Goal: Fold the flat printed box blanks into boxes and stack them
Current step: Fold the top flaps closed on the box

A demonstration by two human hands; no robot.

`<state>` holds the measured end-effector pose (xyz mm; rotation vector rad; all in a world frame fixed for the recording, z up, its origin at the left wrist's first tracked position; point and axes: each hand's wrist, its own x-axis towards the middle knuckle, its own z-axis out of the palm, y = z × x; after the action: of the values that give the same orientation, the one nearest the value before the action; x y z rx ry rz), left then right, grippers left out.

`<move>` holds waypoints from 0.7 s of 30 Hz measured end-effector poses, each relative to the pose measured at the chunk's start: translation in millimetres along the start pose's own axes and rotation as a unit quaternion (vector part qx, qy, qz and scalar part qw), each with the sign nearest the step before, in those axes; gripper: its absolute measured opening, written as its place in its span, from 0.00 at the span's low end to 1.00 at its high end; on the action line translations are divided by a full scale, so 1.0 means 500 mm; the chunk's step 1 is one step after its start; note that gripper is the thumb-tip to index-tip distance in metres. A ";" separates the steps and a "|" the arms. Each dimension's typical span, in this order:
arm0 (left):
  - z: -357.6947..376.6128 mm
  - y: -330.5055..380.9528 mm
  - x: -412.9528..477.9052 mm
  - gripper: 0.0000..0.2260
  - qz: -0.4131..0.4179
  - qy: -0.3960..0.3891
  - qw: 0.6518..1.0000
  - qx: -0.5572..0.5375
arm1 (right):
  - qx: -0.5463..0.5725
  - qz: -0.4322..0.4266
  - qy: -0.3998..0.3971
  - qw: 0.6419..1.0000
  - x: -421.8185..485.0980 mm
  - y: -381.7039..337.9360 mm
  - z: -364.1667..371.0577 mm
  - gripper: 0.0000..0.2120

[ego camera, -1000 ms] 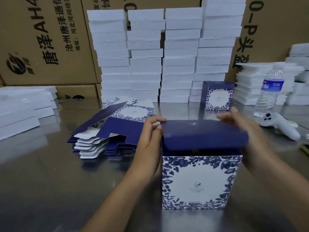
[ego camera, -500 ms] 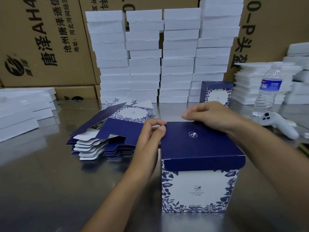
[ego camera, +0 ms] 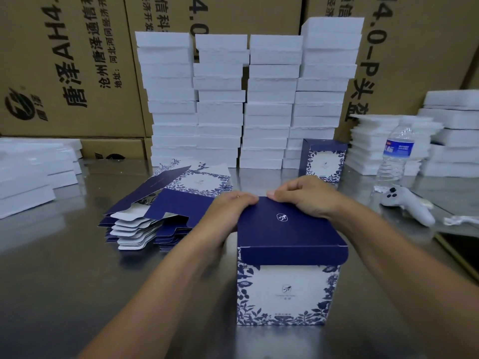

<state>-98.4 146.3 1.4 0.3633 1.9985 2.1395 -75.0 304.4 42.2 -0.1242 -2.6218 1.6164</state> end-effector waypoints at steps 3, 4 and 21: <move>-0.005 0.021 0.017 0.04 -0.029 -0.019 0.998 0.060 | 0.009 0.005 -0.013 1.000 -0.002 0.000 0.000 0.09; -0.007 0.024 0.021 0.04 -0.033 -0.021 0.997 0.066 | 0.013 0.007 -0.016 1.000 -0.002 -0.001 0.000 0.09; 0.008 0.001 -0.006 0.06 -0.038 0.049 0.998 -0.028 | 0.109 0.073 -0.025 0.991 -0.026 0.013 -0.014 0.08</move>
<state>-94.4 148.9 2.2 0.1743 1.9645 2.2000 -61.2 312.3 39.6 -0.2738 -2.5018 1.9640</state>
